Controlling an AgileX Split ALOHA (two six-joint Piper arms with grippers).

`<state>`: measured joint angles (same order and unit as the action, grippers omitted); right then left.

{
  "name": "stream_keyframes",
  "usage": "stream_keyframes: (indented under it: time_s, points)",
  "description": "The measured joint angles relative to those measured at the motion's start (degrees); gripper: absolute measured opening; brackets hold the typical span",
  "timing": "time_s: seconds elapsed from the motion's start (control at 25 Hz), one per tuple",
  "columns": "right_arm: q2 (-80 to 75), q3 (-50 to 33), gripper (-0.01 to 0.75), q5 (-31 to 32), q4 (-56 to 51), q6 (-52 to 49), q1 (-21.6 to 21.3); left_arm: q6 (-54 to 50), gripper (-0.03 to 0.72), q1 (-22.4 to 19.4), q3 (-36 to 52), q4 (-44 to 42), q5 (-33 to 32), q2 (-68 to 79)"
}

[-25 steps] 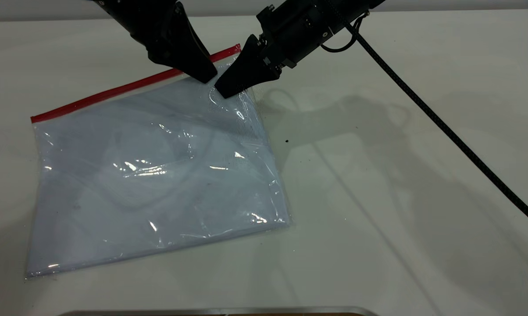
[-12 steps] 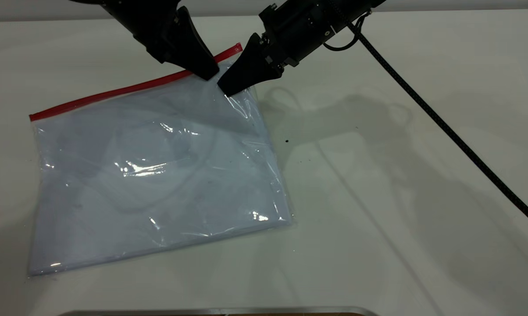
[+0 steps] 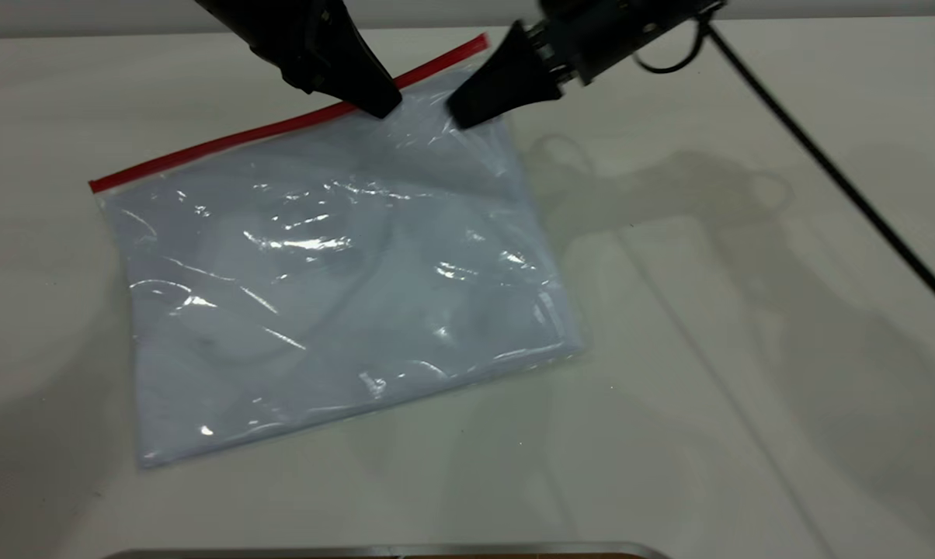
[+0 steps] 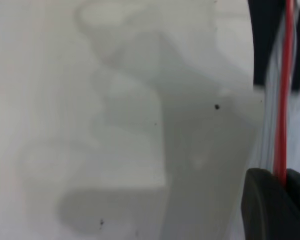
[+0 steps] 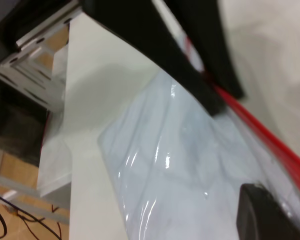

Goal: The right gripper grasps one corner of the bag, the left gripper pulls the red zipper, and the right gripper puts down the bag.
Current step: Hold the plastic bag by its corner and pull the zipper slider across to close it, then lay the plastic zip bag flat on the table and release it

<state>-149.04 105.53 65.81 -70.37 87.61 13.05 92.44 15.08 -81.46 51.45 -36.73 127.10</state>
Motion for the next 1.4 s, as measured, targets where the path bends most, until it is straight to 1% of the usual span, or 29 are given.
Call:
stream_keyframes:
  time_s: [0.16, 0.32, 0.4, 0.64, 0.8, 0.88, 0.96, 1.04, 1.08, 1.16, 1.24, 1.32, 1.4]
  points:
    - [0.0, 0.0, 0.034, 0.5, 0.9, -1.1, -4.0, -2.3, 0.04, -1.3, 0.0, -3.2, 0.2, 0.1]
    - [0.0, 0.0, 0.034, -3.2, 1.9, -3.1, -7.6, -6.3, 0.04, -3.6, 0.0, -7.4, -0.8, 0.0]
    - [0.0, 0.0, 0.034, -4.9, 2.6, -4.1, -8.5, -8.6, 0.04, -5.1, 0.0, -9.3, -1.2, 0.0]
    - [0.0, 0.0, 0.035, -11.3, 4.8, -7.5, -9.1, -11.2, 0.04, -8.5, 0.0, -12.9, -1.9, 0.0]
    - [0.0, 0.0, 0.047, -15.0, 5.2, -10.1, -9.0, -11.4, 0.04, -8.8, 0.0, -12.9, -1.7, 0.0]
    - [0.0, 0.0, 0.077, -15.9, 5.2, -10.8, -9.0, -11.4, 0.044, -8.7, 0.0, -12.5, -1.2, 0.0]
    - [0.0, 0.0, 0.13, -17.0, 5.2, -11.1, -9.0, -11.7, 0.063, -8.7, 0.0, -12.5, -1.1, 0.0]
    - [0.0, 0.0, 0.235, -18.9, 5.6, -11.2, -9.2, -12.9, 0.112, -8.8, 0.0, -13.5, -0.5, 0.0]
    - [0.0, 0.0, 0.299, -20.3, 5.7, -11.3, -9.4, -14.3, 0.151, -9.0, 0.0, -14.0, -0.1, 0.0]
    - [0.1, 0.1, 0.425, -21.5, 6.5, -11.4, -9.9, -17.0, 0.248, -9.2, 0.0, -14.5, 0.2, -0.3]
    - [0.6, 0.9, 0.551, -21.9, 8.4, -11.8, -10.1, -21.6, 0.376, -9.2, 0.0, -14.6, 0.3, -1.6]
    - [1.9, 1.8, 0.634, -21.9, 10.2, -13.3, -10.1, -25.3, 0.497, -9.2, 0.0, -14.7, 0.3, -3.7]
    - [4.3, 2.7, 0.676, -21.6, 12.5, -16.7, -10.1, -29.8, 0.601, -9.2, 0.0, -15.9, 0.3, -6.7]
